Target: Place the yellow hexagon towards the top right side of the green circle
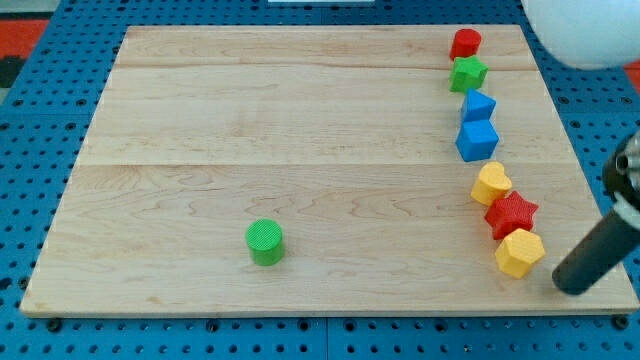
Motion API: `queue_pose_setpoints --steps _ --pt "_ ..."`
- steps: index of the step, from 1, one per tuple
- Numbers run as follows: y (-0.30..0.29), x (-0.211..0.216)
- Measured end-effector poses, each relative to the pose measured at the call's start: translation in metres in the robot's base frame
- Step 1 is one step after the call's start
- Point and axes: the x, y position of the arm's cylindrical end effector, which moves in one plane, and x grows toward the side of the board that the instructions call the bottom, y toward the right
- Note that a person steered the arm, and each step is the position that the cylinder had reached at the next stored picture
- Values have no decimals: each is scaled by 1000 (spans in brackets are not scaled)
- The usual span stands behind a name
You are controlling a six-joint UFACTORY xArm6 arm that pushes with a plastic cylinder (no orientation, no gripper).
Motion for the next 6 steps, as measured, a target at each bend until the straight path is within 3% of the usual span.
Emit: queue_pose_setpoints --steps 2,3,4,5,6 --pt "-165 -31" --pt "-139 -32" --pt "-133 -58" --pt "-217 -89" --pt "-271 -76"
